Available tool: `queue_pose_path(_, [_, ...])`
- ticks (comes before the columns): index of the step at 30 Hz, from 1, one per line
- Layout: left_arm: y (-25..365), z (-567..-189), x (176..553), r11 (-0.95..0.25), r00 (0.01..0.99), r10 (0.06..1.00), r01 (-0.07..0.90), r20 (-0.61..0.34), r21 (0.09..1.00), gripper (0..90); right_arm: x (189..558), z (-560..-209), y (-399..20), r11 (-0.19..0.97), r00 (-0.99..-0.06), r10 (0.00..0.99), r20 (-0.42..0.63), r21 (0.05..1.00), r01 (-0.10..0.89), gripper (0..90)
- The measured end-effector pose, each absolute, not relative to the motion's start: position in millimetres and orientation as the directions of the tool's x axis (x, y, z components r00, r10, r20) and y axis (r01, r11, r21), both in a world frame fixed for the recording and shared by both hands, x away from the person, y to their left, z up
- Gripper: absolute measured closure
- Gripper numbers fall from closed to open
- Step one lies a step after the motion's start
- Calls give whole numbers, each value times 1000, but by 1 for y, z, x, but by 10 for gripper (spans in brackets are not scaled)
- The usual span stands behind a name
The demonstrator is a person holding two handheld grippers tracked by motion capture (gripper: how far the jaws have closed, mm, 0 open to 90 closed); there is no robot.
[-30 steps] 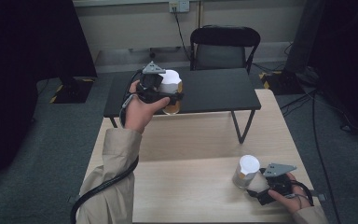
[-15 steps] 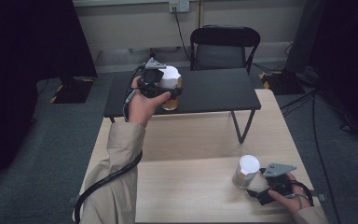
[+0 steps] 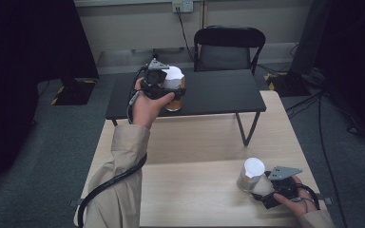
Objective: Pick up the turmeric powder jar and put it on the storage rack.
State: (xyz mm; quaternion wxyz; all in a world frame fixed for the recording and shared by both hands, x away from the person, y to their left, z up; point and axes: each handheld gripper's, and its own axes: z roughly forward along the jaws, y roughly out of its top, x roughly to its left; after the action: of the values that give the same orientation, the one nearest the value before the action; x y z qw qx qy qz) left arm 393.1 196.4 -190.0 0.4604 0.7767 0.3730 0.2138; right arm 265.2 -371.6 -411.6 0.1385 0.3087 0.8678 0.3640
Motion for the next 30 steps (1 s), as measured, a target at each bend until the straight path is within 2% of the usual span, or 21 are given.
queue_pose_path(7, [194, -189, 391, -307, 627, 779, 377, 3, 874, 301, 265, -412, -372, 544, -771, 637, -16, 717, 435, 0])
queue_pose_path(11, [193, -190, 389, -305, 618, 786, 382, 5, 873, 269, 265, -412, -372, 544, -771, 637, -16, 717, 435, 0])
queue_pose_path(20, [194, -193, 383, -292, 599, 801, 392, -1, 873, 127, 265, -412, -372, 545, -771, 636, -16, 717, 435, 0])
queue_pose_path(30, [198, -205, 378, -291, 613, 790, 388, -10, 874, 88, 265, -412, -372, 544, -771, 637, -16, 717, 435, 0])
